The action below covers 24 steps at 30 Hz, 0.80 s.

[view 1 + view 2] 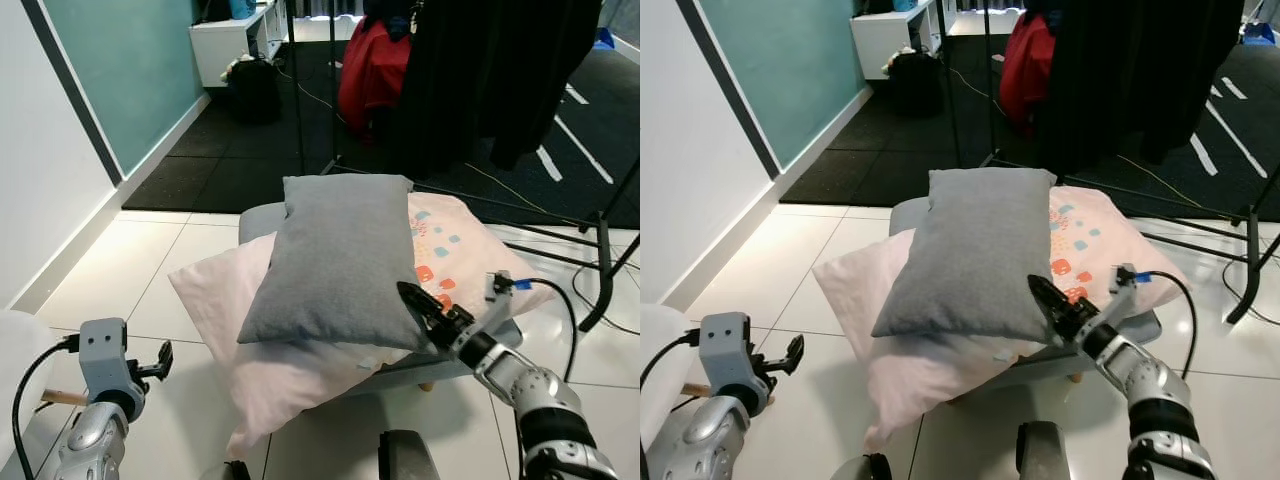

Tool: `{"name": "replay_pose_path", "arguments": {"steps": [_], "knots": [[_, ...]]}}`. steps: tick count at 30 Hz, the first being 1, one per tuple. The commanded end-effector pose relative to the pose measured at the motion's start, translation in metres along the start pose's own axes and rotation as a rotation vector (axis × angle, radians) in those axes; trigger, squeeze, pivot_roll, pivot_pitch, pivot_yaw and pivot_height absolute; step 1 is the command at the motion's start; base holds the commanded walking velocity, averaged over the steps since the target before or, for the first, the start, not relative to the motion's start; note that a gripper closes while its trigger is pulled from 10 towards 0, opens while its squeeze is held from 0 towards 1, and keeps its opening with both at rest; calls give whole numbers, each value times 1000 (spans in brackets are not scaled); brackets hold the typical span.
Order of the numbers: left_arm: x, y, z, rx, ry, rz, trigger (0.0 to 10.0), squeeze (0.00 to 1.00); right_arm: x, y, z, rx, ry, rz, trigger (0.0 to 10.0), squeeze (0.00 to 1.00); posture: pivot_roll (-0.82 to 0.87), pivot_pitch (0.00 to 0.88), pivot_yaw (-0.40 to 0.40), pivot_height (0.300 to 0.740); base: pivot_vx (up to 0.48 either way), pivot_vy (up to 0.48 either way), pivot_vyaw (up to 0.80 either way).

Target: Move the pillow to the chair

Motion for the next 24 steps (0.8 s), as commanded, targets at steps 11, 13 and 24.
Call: {"name": "replay_pose_path", "arguments": {"steps": [11, 13, 24], "knots": [[-6, -7, 5, 9, 5, 19, 10000, 0, -35, 4, 15, 77, -2, 193, 0, 0, -175, 122, 43, 550, 0, 0, 0], [-6, -7, 3, 6, 3, 18, 10000, 0, -34, 1, 22, 124, -15, 204, 0, 0, -180, 120, 42, 550, 0, 0, 0], [-6, -6, -5, -7, -4, 19, 10000, 0, -18, -4, 29, 158, -66, 159, 0, 0, -191, 111, 38, 550, 0, 0, 0]]}}
Point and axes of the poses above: a point about 5 cm out from each wrist's last joint towards the gripper, its own y axis pointing out of the wrist towards the gripper, its own x axis along the axis of the wrist's last joint, z = x × y, the point moved 6 cm from there along y, pointing out of the wrist towards the gripper, and after that the axes turned 12 degrees about y, right-handed, at the moved point
